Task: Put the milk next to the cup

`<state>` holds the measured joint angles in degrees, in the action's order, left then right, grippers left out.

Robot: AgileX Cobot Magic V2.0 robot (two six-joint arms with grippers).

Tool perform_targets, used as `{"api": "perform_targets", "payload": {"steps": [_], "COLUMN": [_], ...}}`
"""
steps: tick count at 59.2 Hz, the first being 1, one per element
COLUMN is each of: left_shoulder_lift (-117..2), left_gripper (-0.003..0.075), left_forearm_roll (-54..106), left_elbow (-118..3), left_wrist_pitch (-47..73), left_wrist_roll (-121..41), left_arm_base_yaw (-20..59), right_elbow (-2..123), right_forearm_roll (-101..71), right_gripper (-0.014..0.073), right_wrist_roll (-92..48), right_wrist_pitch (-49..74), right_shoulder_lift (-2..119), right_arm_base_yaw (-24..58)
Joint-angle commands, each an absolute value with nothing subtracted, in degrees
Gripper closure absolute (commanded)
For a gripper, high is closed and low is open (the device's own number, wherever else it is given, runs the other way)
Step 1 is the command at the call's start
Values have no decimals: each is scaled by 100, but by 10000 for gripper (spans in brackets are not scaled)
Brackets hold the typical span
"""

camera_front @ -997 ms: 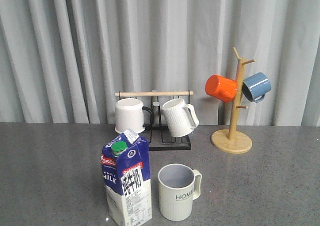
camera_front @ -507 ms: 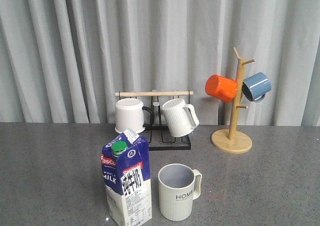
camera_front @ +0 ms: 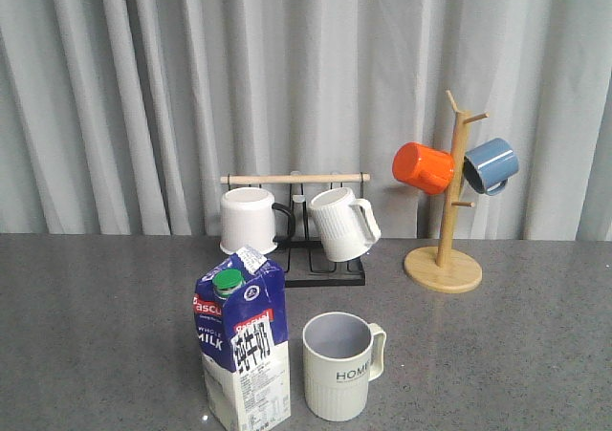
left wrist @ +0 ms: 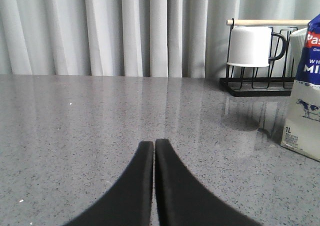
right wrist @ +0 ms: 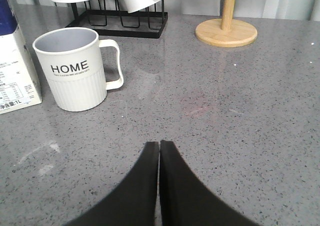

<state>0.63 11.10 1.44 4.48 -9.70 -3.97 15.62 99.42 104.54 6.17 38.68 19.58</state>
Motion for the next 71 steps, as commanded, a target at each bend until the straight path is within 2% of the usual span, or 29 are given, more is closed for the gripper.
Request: {"api": "perform_targets", "payload": {"steps": [1,57,63,71], "left_shoulder_lift": [80,80,80,80], "left_gripper": [727,727,727,727], "left_forearm_roll": [1199,1199,1199,1199], "left_elbow": [261,261,261,261], "left_wrist_pitch": [0,0,0,0], "left_wrist_roll": [-1007,-1007,-1007,-1007], "left_arm_base_yaw": [-406,-406,-406,-406], "right_elbow": [1726,1726,1726,1726], "right_forearm_roll": [10220,9966,8865,7695], "right_gripper": [599,599,599,599], "right_wrist_roll": [10466,10408,9831,8233], "right_wrist_pitch": [734,837,1246,1278], "right_shoulder_lift": [3892,3892,3879,3708], "right_arm_base_yaw": [1949,1949,1955,1955]}}
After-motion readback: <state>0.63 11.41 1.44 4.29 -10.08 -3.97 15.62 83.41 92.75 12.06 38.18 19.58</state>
